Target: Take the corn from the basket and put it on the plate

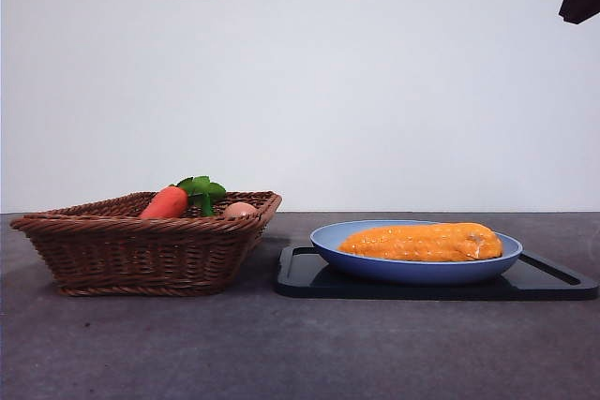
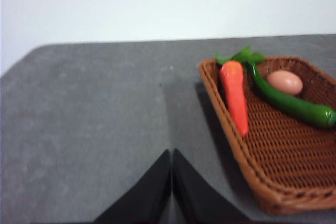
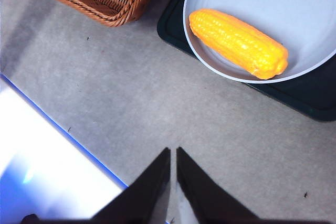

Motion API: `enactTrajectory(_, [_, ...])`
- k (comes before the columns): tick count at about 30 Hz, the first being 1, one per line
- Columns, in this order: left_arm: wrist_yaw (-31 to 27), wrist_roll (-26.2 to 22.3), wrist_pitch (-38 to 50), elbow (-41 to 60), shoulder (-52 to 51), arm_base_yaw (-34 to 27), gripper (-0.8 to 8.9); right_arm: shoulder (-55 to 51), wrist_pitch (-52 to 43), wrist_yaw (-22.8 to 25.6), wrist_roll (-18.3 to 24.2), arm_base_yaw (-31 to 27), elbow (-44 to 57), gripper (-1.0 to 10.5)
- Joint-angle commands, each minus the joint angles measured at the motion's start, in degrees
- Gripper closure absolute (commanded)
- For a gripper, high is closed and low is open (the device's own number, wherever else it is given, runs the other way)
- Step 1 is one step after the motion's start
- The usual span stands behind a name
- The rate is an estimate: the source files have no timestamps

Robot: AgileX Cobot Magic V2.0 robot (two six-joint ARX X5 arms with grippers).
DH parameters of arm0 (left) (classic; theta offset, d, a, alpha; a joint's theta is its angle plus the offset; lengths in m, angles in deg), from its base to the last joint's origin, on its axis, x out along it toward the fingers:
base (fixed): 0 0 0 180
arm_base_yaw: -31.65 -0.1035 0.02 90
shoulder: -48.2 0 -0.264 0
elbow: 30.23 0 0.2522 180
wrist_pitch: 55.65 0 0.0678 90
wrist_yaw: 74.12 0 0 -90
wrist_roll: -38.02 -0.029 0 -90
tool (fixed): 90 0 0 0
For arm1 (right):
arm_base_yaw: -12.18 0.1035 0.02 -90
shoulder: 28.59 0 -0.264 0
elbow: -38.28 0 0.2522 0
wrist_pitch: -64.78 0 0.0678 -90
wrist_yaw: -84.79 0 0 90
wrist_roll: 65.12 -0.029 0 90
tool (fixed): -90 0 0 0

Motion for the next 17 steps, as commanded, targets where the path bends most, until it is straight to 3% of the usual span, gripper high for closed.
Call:
enactTrajectory(1, [0.2,2.3,0.6,1.7,-1.3,-0.2,8.09,0.4,-0.4,-0.1,0.7,0.1,-1.0,9.4])
enactTrajectory(17, [0.2,4.1,-6.5,4.7,-8.0,-0.2,8.09,0.4,-0.4,-0.1,0.7,0.1,-1.0,9.4])
